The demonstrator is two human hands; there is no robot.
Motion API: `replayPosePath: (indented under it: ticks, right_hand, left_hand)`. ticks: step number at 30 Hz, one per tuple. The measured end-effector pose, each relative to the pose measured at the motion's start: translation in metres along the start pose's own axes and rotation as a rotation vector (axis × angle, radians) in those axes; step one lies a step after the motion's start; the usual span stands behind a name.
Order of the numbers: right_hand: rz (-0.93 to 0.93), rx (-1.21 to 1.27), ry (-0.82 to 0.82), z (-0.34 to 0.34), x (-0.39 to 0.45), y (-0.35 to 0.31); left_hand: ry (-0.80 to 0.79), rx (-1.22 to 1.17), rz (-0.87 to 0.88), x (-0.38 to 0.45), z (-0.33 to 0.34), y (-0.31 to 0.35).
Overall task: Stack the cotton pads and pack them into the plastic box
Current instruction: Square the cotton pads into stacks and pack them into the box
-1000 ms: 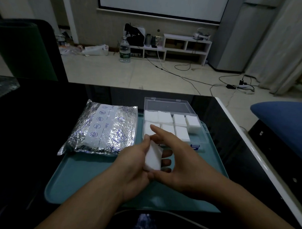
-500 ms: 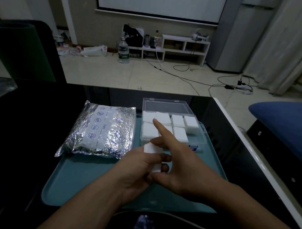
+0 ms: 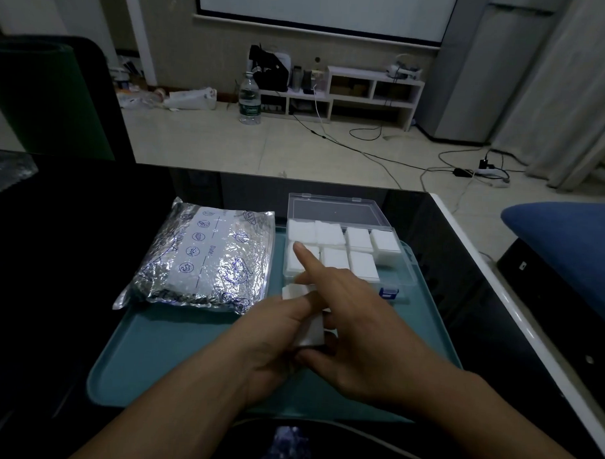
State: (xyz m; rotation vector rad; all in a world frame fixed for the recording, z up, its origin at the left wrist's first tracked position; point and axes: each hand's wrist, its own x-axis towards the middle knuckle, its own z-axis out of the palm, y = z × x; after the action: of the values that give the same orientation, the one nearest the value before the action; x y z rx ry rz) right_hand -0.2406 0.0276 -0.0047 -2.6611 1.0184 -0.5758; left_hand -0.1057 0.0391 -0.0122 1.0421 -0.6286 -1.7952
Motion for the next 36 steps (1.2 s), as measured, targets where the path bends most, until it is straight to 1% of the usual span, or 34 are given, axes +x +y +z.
replayPosePath:
  ticks: [6,11,22,32,36]
  right_hand:
    - [-0.03,-0.044,0.031,0.0028,0.0016,0.0007]
    - [-0.048,-0.069,0.032,0.0039,0.0024,-0.0002]
    - [-0.044,-0.021,0.009,0.004,0.0021,-0.0017]
    - [-0.022,-0.016,0.004,0.0036,0.0013,-0.0017]
    - [-0.012,0.027,0.019,0.0013,0.0004,0.0005]
  left_hand:
    - [0.01,-0.002,0.022,-0.0009,0.0012,0.0015]
    - [-0.018,0.016,0.047,-0.0035,0.0045,0.0033]
    - [-0.022,0.01,0.042,-0.0032,0.005,0.0026]
    - [-0.056,0.09,0.056,-0.0036,0.0019,0.0022]
    - [-0.071,0.12,0.079,-0.004,0.0026,0.0026]
